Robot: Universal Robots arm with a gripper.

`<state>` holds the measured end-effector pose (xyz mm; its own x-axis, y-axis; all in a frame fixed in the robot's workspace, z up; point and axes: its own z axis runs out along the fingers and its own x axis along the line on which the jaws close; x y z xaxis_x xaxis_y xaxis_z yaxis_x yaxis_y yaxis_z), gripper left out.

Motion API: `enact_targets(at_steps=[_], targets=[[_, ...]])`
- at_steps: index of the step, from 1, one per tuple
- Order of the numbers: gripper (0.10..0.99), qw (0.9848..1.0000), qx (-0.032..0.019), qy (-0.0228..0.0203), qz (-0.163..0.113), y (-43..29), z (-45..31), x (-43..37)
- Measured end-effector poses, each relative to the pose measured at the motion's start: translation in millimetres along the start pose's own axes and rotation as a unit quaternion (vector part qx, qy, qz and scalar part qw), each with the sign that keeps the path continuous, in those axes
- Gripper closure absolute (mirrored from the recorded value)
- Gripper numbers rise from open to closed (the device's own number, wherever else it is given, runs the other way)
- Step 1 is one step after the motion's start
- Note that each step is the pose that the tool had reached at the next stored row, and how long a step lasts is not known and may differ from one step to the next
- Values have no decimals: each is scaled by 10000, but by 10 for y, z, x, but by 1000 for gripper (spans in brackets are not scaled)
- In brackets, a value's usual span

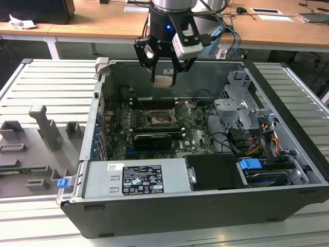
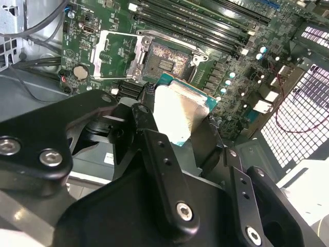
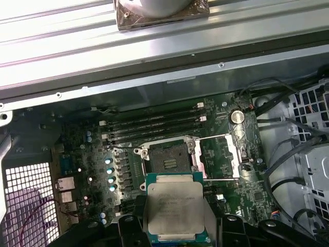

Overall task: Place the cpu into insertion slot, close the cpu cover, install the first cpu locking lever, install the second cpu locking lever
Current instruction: 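Place the cpu into insertion slot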

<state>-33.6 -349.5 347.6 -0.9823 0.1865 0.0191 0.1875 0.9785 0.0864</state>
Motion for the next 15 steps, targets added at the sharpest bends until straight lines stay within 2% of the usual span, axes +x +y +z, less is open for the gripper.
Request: enact_targets(at_steps=[12,15], targets=[[557,9998,-2,-20,216,2,5,1],[557,9991,-2,-36,413,2,5,0]])
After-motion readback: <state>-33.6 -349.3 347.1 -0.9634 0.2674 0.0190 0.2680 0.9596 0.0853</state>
